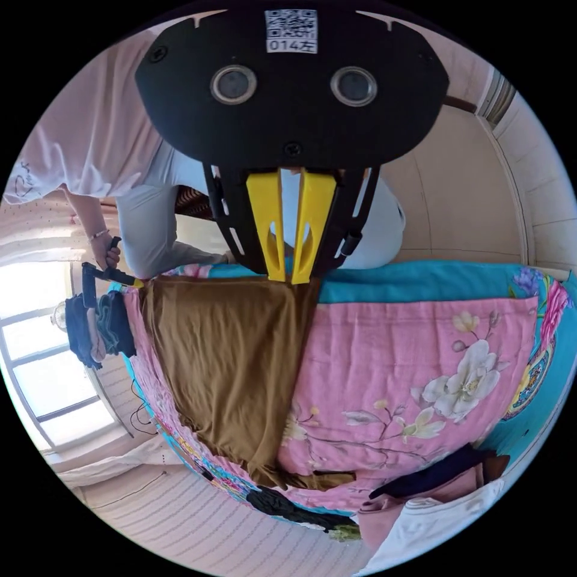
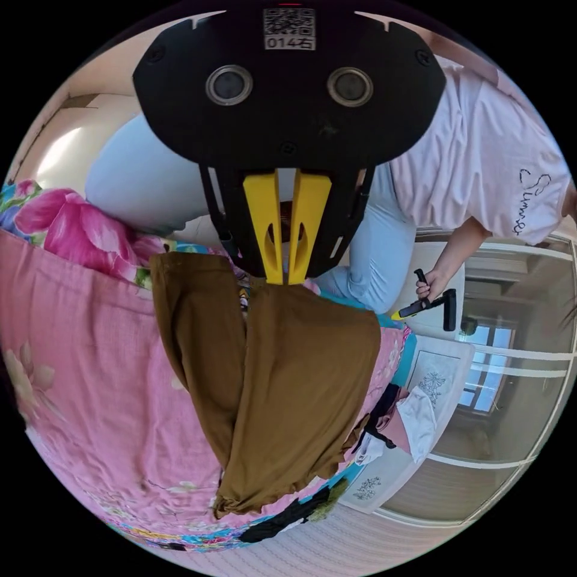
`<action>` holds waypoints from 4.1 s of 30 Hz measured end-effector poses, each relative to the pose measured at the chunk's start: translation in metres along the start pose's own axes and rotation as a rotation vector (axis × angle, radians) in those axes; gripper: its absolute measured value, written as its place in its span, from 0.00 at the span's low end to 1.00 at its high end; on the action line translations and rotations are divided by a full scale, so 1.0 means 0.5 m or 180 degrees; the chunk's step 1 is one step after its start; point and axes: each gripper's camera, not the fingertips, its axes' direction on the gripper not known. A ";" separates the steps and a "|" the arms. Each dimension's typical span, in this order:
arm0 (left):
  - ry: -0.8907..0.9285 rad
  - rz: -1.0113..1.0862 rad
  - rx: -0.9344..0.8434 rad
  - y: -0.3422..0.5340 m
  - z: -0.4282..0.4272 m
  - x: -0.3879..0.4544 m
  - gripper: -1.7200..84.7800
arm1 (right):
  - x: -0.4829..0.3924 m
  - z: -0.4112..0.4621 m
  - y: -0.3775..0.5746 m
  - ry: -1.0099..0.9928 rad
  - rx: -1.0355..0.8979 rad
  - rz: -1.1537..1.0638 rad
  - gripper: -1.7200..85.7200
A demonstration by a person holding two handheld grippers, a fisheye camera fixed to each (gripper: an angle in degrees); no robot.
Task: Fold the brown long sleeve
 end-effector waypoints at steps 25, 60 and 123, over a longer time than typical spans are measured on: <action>-0.0117 0.2357 -0.0024 -0.378 0.443 0.602 0.02 | 0.369 -0.457 0.164 0.0614 0.1626 0.1436 0.03; -0.0347 0.2571 -0.0728 -0.649 1.110 0.747 0.05 | 0.558 -0.741 0.309 -0.0076 0.1269 0.1061 0.09; 0.0465 0.4090 -0.0325 -0.585 1.377 0.856 0.07 | 0.484 -0.644 0.373 -0.0221 0.1583 0.1769 0.03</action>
